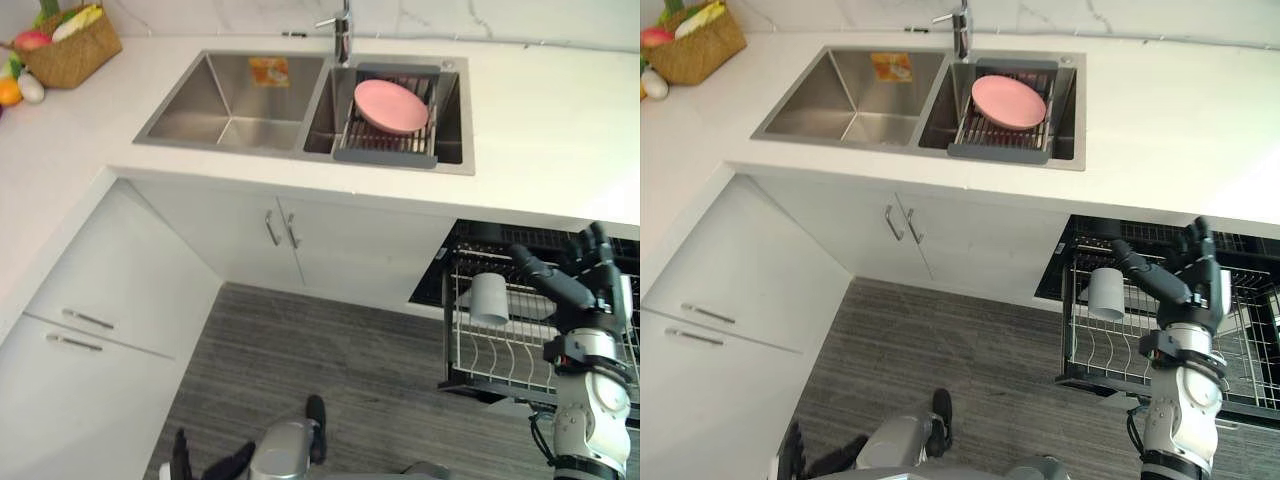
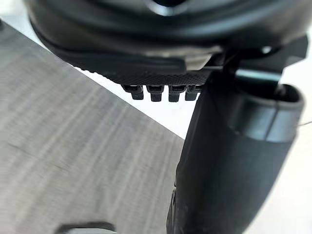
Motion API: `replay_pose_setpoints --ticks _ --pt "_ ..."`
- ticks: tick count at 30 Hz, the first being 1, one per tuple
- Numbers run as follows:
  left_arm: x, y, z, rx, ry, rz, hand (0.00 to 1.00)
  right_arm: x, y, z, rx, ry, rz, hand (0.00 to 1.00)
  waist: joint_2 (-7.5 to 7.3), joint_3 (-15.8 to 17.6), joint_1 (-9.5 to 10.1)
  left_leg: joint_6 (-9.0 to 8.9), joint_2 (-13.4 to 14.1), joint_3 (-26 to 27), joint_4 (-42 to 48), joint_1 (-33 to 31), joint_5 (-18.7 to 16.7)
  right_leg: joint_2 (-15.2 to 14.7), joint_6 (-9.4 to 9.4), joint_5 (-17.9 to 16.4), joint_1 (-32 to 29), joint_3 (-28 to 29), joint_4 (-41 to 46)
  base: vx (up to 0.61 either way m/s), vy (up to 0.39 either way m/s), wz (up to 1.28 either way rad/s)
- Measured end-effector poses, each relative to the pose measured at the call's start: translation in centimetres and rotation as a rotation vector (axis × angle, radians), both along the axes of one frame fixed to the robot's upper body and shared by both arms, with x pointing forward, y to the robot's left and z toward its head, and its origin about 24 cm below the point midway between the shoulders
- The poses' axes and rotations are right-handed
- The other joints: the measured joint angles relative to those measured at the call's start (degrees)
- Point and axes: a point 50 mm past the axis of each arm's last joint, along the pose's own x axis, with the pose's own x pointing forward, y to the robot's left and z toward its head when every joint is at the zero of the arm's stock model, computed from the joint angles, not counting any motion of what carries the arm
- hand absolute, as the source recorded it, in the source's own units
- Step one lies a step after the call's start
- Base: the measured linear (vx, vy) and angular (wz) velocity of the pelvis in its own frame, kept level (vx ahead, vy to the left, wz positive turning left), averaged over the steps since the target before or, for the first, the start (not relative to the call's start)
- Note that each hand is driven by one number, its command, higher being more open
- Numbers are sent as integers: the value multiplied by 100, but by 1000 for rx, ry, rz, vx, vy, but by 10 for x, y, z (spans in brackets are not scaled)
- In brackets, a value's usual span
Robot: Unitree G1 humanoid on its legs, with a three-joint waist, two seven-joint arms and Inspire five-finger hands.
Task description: Walk over to the sink, pick up the cup, carry it to the dishwasher, place the cup inside the dishwasher, then close the dishwasher door
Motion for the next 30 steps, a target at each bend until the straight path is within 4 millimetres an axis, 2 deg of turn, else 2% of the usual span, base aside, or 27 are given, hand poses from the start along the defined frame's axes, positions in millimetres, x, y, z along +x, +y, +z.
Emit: replay_pose_setpoints --ticks 1,2,3,4,5,6,7,9,12,15,23,26,28,29,30 --pt "4 0 1 3 -12 -2 100 -1 4 -2 16 -2 -3 100 -17 -33 -42 23 -36 -57 -39 120 -14 25 -228 88 -107 525 236 120 95 34" --pt "11 2 2 9 -35 -9 100 -8 10 -7 34 9 -7 100 1 -118 -114 47 -7 -254 -118 253 -12 249 -186 -24 -235 1431 474 117 10 73" --pt "19 4 4 20 -60 -17 100 -22 17 -12 41 27 -12 100 -60 -241 -219 112 -5 -532 -197 281 33 798 -19 -409 -252 2183 429 137 -54 87" --pt "23 5 6 28 -72 -18 100 -28 20 -13 39 34 -10 100 -109 -278 -264 144 -14 -640 -263 316 71 1075 10 -571 -259 2464 370 111 -131 93" --pt "26 7 8 48 -85 -22 100 -34 25 -11 31 33 1 100 -196 -351 -333 113 -39 -756 -376 381 120 1539 -7 -765 -291 2822 140 123 -120 50" --pt "27 8 8 56 -81 -37 100 -36 28 -4 9 8 12 100 -277 -455 -345 51 -75 -764 -455 414 159 1843 -129 -807 -303 2904 -312 92 -92 31" --pt "27 10 9 63 -78 -43 100 -37 28 0 -5 -12 11 100 -317 -502 -353 -32 -119 -759 -454 400 204 1885 -217 -810 -245 2809 -540 101 -86 8" --pt "33 8 8 56 -86 -45 100 -38 28 18 -68 -85 -45 100 -267 -595 -353 -94 -165 -757 -496 424 217 1886 -189 -808 -63 2737 -820 97 -72 11" --pt "39 7 8 49 -95 -45 100 -43 27 32 -127 -111 -174 100 -257 -612 -324 -123 -148 -771 -609 609 200 1907 -185 -804 123 2731 -864 41 -61 7" --pt "38 6 7 41 -92 -33 100 -49 32 43 -116 -183 -258 100 -260 -631 -258 -122 -108 -570 -731 731 99 1918 -141 -772 125 2929 -899 6 -10 -26" --pt "30 6 2 21 -50 -67 100 -67 33 39 -167 -126 -339 100 -229 -872 -350 -129 -79 -422 -1057 1151 137 1920 -140 -618 221 3155 -704 51 33 -6" --pt "31 3 1 -13 -54 -99 100 -68 33 41 -168 -157 -343 100 -123 -792 -355 -156 88 -402 267 745 -539 1973 -193 -739 248 3285 -397 65 27 -3" --pt "31 2 0 -34 -55 -103 100 -68 35 44 -166 -178 -344 100 -104 -702 -362 -266 241 -222 1469 327 -851 1972 -226 -981 313 3289 -274 23 14 -1" --pt "30 1 -1 -53 -46 -109 100 -69 35 49 -179 -199 -347 100 -45 -648 -363 -296 477 -9 2640 -231 -868 1975 -176 -1187 345 3281 -239 -49 7 -15" --pt "25 -2 -5 -90 -25 -99 100 -70 37 58 -193 -235 -351 100 52 -584 -347 -296 703 189 3333 -499 -868 2028 -95 -1432 437 3276 -277 -43 -8 -16"
